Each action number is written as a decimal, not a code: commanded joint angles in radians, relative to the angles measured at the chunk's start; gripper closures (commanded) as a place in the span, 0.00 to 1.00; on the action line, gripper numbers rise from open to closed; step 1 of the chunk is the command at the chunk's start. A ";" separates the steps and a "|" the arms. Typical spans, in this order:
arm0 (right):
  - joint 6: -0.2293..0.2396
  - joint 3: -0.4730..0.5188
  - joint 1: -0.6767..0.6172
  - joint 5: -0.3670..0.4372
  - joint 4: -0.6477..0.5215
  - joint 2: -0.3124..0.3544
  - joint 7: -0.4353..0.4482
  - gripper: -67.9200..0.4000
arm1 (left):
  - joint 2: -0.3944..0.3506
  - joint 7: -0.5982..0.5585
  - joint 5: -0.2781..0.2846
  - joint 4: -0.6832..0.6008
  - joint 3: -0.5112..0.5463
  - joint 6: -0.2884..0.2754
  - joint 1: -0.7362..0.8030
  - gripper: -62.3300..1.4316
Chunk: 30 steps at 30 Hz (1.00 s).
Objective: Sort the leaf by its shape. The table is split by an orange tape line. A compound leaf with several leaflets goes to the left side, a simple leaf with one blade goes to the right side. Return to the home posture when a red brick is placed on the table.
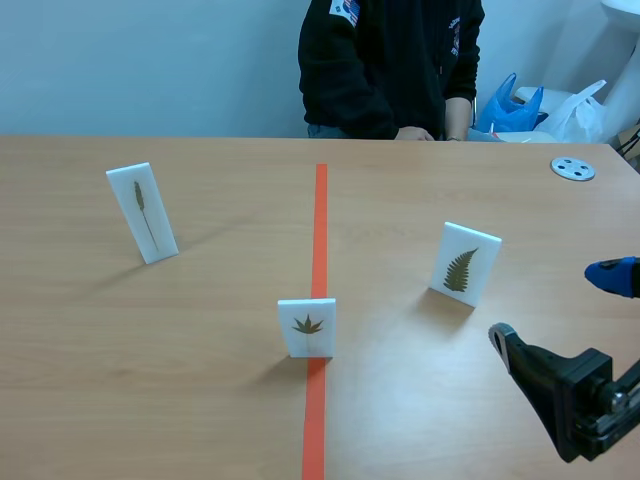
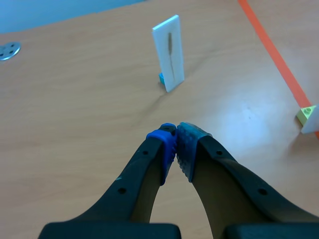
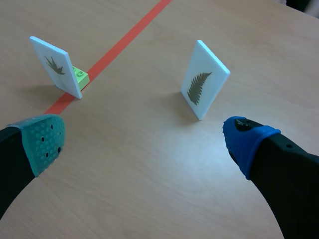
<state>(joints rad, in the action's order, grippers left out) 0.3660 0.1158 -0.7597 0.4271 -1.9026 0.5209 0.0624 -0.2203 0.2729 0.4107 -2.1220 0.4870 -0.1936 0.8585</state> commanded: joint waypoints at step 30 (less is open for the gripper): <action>0.000 0.006 0.012 0.003 -0.019 0.000 0.014 0.02 | -0.066 -0.100 0.016 0.002 -0.004 -0.195 -0.006 0.00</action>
<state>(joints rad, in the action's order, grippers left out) 0.3660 0.1158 -0.7597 0.4271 -1.9026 0.5209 0.0624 -0.2859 0.1879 0.4202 -2.1159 0.4847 -0.3939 0.8528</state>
